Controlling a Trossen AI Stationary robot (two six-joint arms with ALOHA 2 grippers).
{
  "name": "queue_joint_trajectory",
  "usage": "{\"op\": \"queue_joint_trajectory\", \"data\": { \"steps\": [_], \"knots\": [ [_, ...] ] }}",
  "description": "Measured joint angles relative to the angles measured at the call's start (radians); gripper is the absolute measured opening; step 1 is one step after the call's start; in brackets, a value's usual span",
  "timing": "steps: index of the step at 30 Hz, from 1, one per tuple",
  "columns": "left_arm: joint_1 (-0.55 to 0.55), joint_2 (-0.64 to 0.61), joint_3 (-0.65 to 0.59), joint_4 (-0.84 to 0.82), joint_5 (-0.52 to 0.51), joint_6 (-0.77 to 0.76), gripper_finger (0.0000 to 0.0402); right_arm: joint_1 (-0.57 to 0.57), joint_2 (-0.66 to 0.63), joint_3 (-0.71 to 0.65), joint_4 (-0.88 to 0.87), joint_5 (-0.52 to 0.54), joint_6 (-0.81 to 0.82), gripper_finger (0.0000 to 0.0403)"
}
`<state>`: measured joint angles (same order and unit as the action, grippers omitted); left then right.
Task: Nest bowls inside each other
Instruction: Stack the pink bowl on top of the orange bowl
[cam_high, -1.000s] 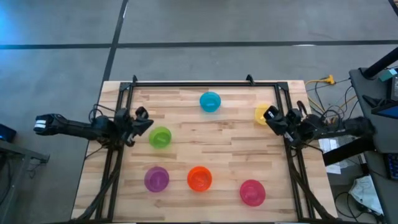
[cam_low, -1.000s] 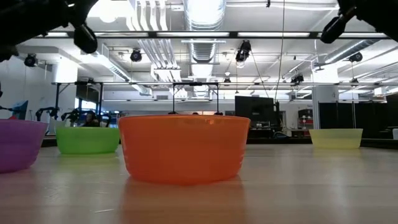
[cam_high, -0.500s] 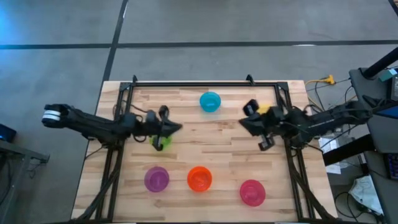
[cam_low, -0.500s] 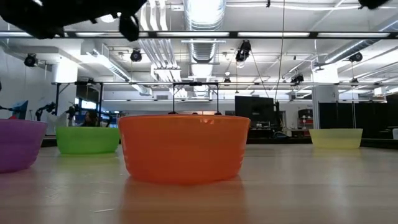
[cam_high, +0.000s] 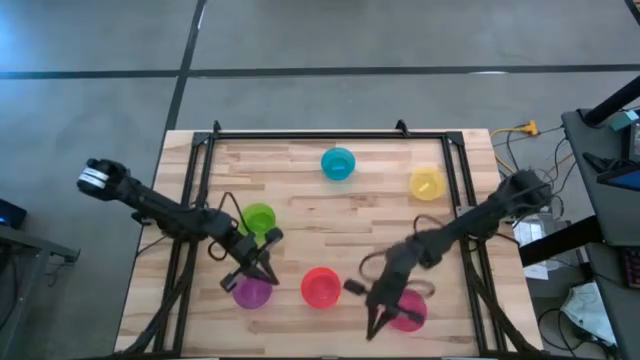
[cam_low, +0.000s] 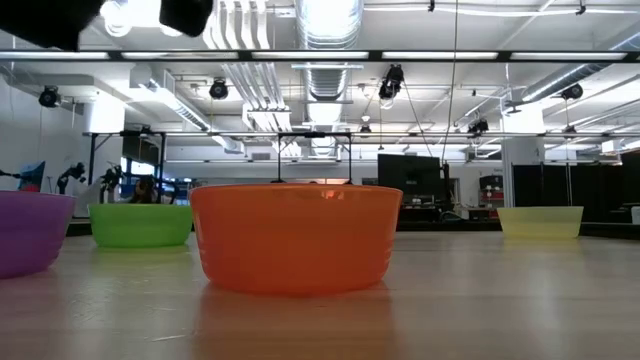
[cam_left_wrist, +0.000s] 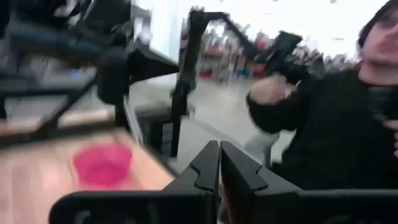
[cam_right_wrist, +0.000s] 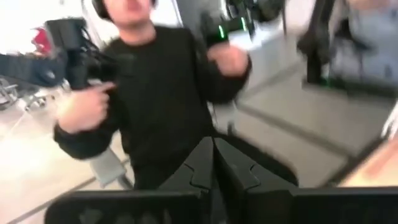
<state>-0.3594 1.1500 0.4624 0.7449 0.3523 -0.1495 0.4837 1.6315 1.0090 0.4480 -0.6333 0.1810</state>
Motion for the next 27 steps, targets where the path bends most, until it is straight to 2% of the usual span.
{"op": "queue_joint_trajectory", "data": {
  "steps": [2, 6, 9, 11, 13, 19, 23, 27],
  "knots": [
    [-0.054, -0.032, 0.009, -0.12, -0.124, 0.0, 0.0, 0.028, 0.049, 0.039, -0.087, 0.066, 0.029, 0.0009],
    [-0.168, -0.083, 0.052, -0.441, -0.491, -0.017, 0.0, 0.055, 0.109, 0.152, -0.349, 0.234, 0.092, 0.0009],
    [-0.248, -0.101, 0.095, -0.638, -0.746, -0.107, 0.0, 0.06, 0.15, 0.256, -0.61, 0.376, 0.12, 0.0009],
    [-0.29, -0.101, 0.118, -0.711, -0.855, -0.158, 0.0, 0.059, 0.179, 0.328, -0.809, 0.431, 0.145, 0.0009],
    [-0.319, -0.094, 0.133, -0.727, -0.91, -0.183, 0.0, 0.059, 0.209, 0.407, -0.99, 0.456, 0.194, 0.0009],
    [-0.358, -0.053, 0.177, -0.718, -0.917, -0.174, 0.0, 0.074, 0.285, 0.573, -1.475, 0.46, 0.361, 0.0009],
    [-0.362, -0.023, 0.208, -0.718, -0.921, -0.15, 0.0, 0.124, 0.296, 0.592, -1.619, 0.453, 0.495, 0.0009],
    [-0.362, 0.0, 0.226, -0.715, -0.923, -0.129, 0.0, 0.197, 0.294, 0.586, -1.659, 0.451, 0.585, 0.0009]
  ]
}}
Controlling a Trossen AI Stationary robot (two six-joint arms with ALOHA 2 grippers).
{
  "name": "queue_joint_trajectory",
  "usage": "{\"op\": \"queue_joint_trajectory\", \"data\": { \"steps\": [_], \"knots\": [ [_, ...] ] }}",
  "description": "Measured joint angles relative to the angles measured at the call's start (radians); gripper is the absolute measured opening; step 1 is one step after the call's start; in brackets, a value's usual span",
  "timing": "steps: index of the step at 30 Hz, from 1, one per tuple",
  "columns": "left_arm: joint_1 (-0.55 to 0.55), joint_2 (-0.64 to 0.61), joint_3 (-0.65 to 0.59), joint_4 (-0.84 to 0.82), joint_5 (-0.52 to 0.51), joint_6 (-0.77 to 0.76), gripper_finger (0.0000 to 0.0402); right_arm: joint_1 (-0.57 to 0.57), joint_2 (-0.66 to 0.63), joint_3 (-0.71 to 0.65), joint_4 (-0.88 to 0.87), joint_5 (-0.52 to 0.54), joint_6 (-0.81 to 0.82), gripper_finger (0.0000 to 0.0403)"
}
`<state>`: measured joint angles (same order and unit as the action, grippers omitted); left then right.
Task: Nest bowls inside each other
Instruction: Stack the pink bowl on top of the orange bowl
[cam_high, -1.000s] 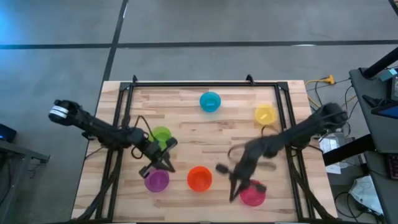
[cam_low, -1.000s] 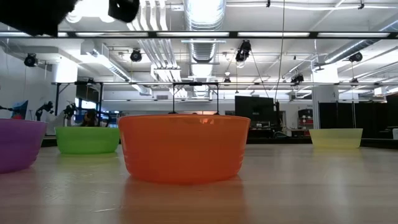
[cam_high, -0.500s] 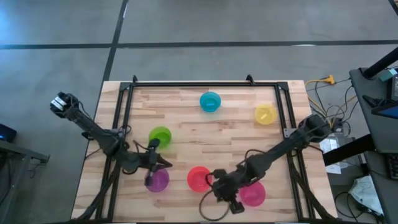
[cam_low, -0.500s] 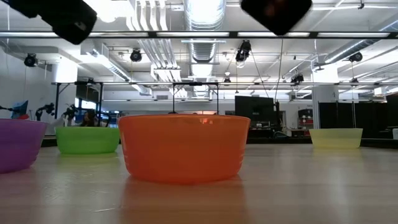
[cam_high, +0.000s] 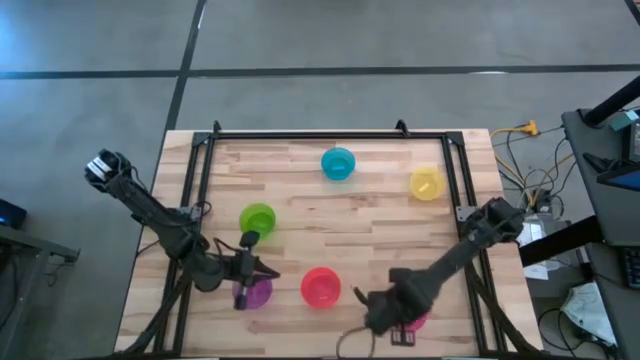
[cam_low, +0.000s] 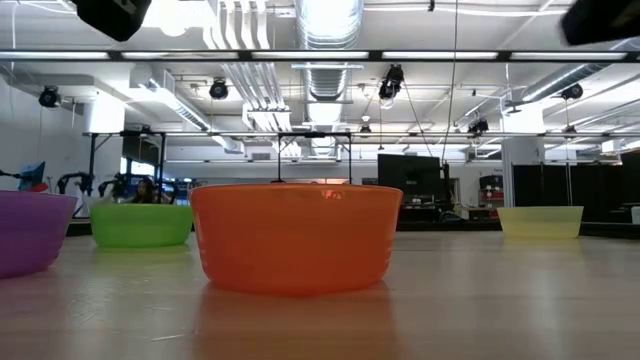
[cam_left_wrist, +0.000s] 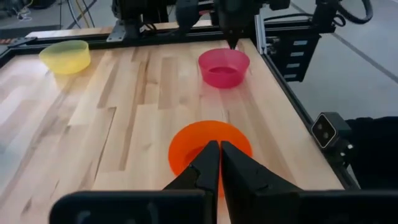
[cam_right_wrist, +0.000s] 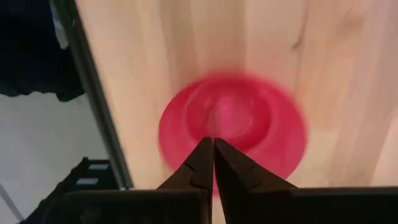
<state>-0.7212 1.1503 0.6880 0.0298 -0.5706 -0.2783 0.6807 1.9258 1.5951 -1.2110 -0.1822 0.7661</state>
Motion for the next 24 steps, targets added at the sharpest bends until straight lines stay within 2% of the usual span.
{"op": "queue_joint_trajectory", "data": {
  "steps": [3, 7, 11, 18, 24],
  "knots": [
    [0.0, 0.011, 0.007, -0.003, 0.0, 0.001, 0.0, 0.057, -0.016, 0.0, 0.01, 0.017, 0.074, 0.0009],
    [0.0, 0.019, 0.013, -0.002, 0.0, 0.001, 0.0, 0.135, -0.026, 0.0, 0.058, 0.149, 0.173, 0.0022],
    [0.0, 0.021, 0.018, 0.001, 0.0, -0.004, 0.0, 0.194, -0.018, -0.002, 0.088, 0.243, 0.24, 0.0054],
    [0.0, 0.045, 0.018, 0.009, 0.0, -0.003, 0.0, 0.224, 0.052, -0.003, 0.094, 0.264, 0.304, 0.0113],
    [0.001, 0.054, 0.019, 0.015, -0.002, 0.004, 0.0, 0.223, 0.123, -0.004, 0.099, 0.262, 0.29, 0.013]
  ]
}}
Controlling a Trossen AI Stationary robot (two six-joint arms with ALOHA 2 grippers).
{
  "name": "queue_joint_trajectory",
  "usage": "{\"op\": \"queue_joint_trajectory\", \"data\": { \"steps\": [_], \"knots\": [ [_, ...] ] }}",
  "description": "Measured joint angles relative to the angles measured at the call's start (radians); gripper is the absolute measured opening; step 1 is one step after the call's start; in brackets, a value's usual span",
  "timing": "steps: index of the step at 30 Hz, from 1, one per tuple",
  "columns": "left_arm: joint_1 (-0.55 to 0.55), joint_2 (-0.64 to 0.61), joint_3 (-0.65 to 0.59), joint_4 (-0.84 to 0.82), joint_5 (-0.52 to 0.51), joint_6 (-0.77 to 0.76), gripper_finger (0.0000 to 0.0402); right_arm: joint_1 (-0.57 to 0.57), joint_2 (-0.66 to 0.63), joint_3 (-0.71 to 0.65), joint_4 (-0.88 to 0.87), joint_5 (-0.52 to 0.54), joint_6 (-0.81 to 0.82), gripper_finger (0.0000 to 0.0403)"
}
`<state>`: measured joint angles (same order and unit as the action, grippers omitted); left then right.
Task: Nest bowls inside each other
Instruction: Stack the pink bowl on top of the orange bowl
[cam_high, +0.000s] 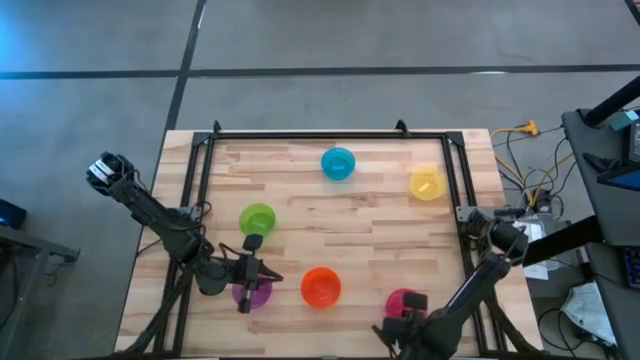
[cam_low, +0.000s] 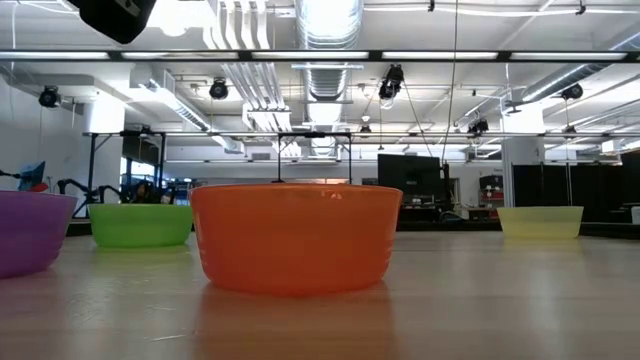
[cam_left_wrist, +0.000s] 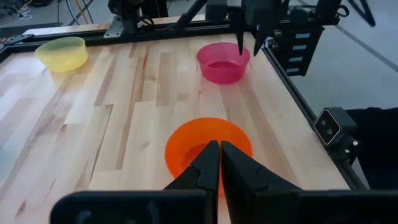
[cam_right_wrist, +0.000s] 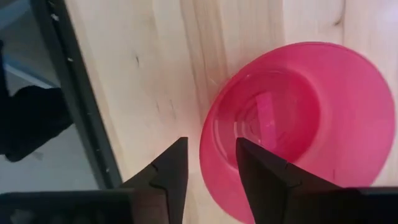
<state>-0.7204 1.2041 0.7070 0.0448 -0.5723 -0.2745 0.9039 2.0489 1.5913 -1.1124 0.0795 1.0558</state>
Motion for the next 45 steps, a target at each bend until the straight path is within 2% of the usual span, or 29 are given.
{"op": "queue_joint_trajectory", "data": {
  "steps": [7, 16, 26, 29, 33, 37, 42, 45],
  "knots": [
    [0.0, -0.001, 0.0, 0.0, -0.006, 0.016, 0.0, -0.003, 0.029, 0.0, 0.001, -0.013, -0.014, 0.0106],
    [0.0, -0.001, 0.0, 0.0, -0.013, 0.028, 0.0, -0.008, 0.026, 0.0, -0.001, -0.034, -0.019, 0.0016],
    [0.0, -0.002, 0.0, 0.0, -0.012, 0.021, 0.0, -0.033, -0.003, 0.002, -0.051, -0.071, -0.108, 0.0009],
    [0.0, -0.002, 0.0, 0.0, -0.012, 0.02, 0.0, -0.049, -0.03, 0.006, -0.092, -0.053, -0.152, 0.0009],
    [0.0, -0.002, 0.0, 0.001, -0.012, 0.023, 0.0, -0.054, -0.058, 0.006, -0.089, 0.103, -0.272, 0.0009],
    [0.001, -0.002, 0.0, 0.002, -0.023, 0.034, 0.0, -0.053, -0.059, 0.006, -0.076, 0.285, -0.532, 0.0009],
    [0.006, -0.002, 0.0, 0.005, -0.103, 0.201, 0.0, -0.081, -0.043, 0.003, -0.079, 0.503, -0.933, 0.0009],
    [0.01, -0.001, 0.001, 0.007, -0.165, 0.322, 0.0, -0.141, -0.037, -0.005, -0.085, 0.655, -0.958, 0.0009]
  ]
}}
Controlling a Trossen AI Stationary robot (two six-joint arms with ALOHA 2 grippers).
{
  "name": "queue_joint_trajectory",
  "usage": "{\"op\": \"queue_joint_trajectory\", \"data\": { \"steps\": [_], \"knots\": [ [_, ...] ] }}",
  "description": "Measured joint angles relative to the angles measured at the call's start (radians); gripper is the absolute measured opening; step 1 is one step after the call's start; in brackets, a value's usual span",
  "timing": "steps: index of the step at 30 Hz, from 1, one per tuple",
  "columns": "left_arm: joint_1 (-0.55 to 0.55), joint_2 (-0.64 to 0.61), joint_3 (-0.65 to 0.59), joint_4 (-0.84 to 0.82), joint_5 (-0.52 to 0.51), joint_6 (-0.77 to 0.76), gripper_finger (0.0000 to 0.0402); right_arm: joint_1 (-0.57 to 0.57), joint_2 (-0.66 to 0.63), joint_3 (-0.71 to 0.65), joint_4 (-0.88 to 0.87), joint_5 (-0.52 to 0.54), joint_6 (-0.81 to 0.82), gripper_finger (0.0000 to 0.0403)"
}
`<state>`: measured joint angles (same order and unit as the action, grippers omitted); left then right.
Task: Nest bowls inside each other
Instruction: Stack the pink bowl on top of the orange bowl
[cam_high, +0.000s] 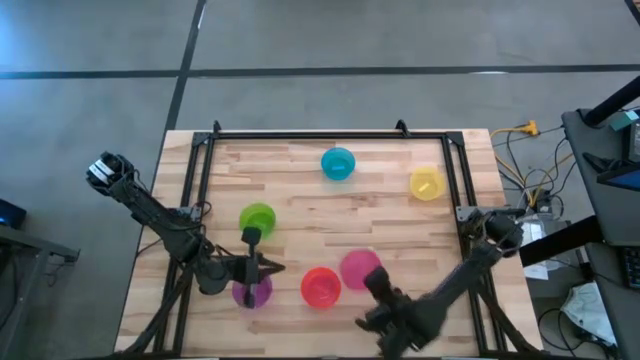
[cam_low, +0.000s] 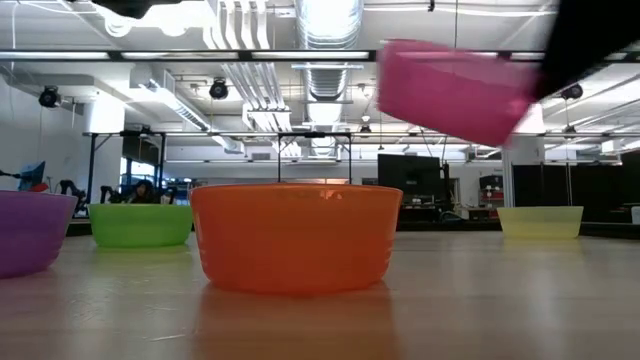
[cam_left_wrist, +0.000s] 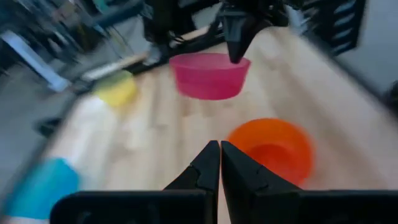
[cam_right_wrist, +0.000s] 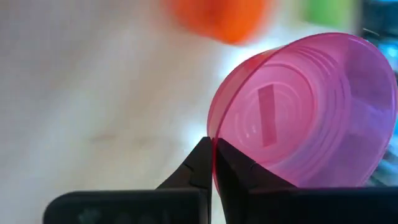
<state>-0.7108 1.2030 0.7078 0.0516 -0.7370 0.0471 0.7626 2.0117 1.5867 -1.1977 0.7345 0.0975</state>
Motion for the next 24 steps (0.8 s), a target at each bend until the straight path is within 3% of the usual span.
{"op": "queue_joint_trajectory", "data": {
  "steps": [6, 11, 16, 20, 24],
  "knots": [
    [0.003, -0.001, 0.0, 0.071, -0.214, 0.241, 0.0, -0.132, -0.001, -0.026, -0.004, 0.208, 0.01, 0.0009],
    [0.003, -0.001, 0.0, 0.136, -0.407, 0.421, 0.0, -0.254, -0.01, -0.026, -0.002, 0.227, -0.128, 0.0009],
    [0.003, -0.001, 0.0, 0.141, -0.453, 0.535, 0.0, -0.372, -0.017, -0.026, 0.027, 0.228, -0.266, 0.0009],
    [0.002, -0.001, 0.0, 0.142, -0.456, 0.536, 0.0, -0.46, -0.04, -0.027, 0.115, 0.049, -0.4, 0.0009],
    [-0.012, -0.002, -0.005, 0.141, -0.478, 0.535, 0.0, -0.53, -0.094, -0.035, 0.241, -0.335, -0.519, 0.0009]
  ]
}}
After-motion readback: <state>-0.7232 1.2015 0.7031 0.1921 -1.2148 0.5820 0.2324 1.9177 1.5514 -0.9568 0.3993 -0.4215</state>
